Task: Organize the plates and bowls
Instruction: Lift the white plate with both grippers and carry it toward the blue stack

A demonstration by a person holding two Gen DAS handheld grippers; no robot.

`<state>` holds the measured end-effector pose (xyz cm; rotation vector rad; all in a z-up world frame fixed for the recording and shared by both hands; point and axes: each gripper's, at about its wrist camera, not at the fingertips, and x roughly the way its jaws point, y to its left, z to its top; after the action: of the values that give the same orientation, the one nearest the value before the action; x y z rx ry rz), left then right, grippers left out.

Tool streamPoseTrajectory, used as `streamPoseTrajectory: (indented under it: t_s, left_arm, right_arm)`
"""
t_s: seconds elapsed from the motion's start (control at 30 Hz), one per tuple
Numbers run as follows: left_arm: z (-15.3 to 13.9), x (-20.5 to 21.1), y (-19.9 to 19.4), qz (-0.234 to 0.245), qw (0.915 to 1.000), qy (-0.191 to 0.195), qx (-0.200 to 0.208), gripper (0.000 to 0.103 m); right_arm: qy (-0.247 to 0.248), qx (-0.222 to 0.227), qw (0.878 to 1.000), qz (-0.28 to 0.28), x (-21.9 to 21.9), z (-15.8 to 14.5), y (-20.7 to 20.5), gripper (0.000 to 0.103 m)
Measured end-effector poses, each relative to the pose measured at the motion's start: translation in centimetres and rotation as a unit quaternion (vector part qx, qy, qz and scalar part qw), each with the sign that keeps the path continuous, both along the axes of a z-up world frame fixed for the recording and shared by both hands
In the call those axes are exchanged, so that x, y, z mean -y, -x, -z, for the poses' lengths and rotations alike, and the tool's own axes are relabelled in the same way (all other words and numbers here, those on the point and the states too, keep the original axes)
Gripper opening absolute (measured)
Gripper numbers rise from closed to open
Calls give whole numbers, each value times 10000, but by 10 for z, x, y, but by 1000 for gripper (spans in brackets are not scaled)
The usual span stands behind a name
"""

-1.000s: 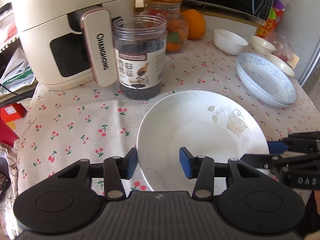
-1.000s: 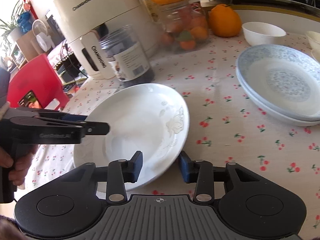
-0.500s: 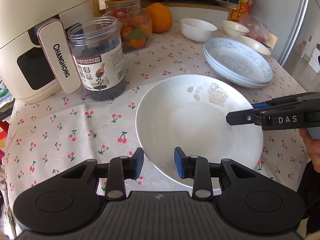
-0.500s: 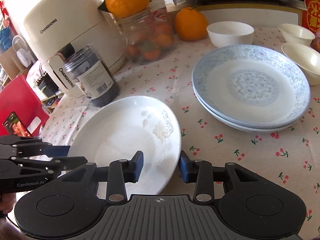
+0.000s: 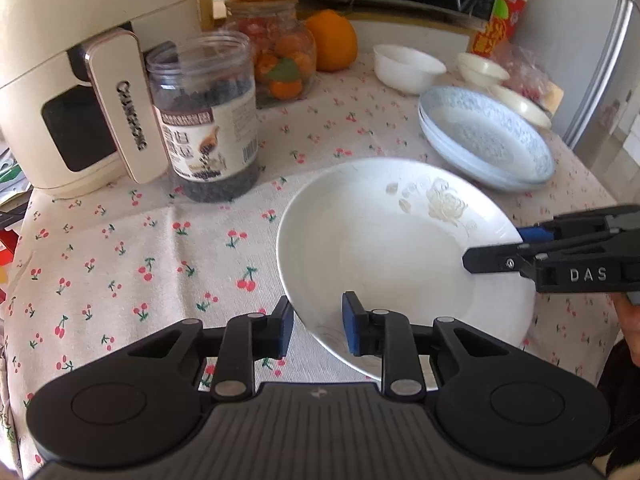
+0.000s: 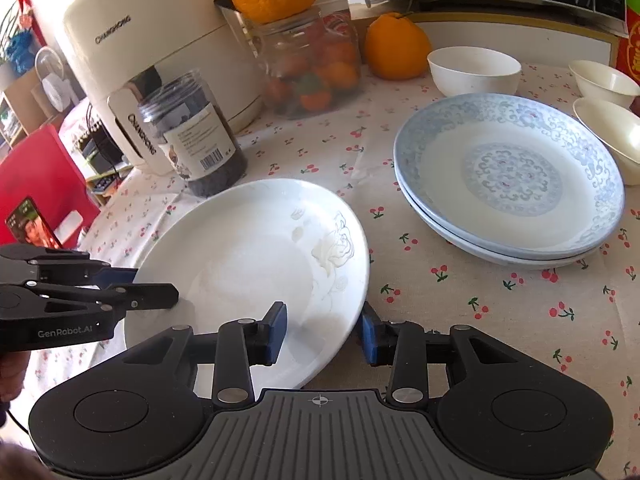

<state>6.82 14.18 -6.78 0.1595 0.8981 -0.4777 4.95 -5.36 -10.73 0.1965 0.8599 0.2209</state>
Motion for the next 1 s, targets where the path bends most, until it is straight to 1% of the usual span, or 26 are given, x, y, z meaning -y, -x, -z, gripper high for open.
streamPoseTrajectory:
  t_s: [0.2, 0.5, 0.87, 1.0]
  left_arm:
    - [-14, -6, 0, -238, 9991, 242, 250, 24]
    - [-24, 6, 0, -191, 9983, 351, 433, 24]
    - [-39, 27, -3, -216, 9956, 615, 674, 24]
    - [-41, 36, -7, -234, 9947, 720, 691, 24]
  right_arm:
    - [-47, 216, 9997, -46, 1, -15, 1, 37]
    - [-175, 460, 9986, 185, 17, -35, -4, 37]
    - [-352, 824, 9945, 539, 43, -61, -11, 37]
    - [-392, 975, 9926, 612, 54, -70, -14, 37]
